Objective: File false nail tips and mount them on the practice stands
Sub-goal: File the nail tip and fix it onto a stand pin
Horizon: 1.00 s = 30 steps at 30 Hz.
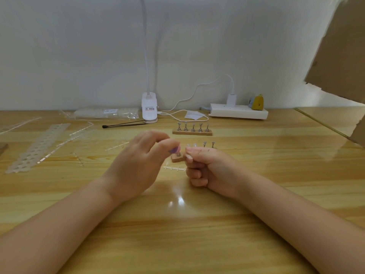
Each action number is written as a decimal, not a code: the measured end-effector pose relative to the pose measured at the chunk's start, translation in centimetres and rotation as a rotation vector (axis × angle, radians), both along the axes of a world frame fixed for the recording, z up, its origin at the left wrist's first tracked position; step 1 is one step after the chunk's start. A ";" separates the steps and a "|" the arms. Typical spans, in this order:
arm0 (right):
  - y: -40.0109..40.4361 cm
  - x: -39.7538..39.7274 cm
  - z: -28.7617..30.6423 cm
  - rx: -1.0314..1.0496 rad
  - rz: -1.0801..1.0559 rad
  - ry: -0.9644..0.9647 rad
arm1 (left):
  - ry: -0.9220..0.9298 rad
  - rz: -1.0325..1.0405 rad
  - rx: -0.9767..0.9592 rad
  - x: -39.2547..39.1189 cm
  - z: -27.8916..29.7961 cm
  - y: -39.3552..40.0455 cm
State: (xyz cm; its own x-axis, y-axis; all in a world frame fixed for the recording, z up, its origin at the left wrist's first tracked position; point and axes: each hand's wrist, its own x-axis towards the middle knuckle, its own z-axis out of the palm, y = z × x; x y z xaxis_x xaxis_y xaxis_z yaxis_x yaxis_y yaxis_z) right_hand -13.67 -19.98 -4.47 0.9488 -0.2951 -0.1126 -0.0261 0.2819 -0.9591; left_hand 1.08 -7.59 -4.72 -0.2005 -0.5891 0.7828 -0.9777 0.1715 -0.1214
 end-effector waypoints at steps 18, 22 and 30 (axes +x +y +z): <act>0.7 0.3 0.1 -0.020 -0.261 0.021 | -0.183 0.008 -0.062 -1.0 -1.2 -0.7; 0.6 0.4 0.0 0.019 -0.314 0.014 | -0.139 0.046 -0.103 -0.4 -1.0 -0.6; 0.5 0.3 0.1 0.037 -0.290 0.020 | -0.117 0.116 -0.102 0.3 -0.9 -0.7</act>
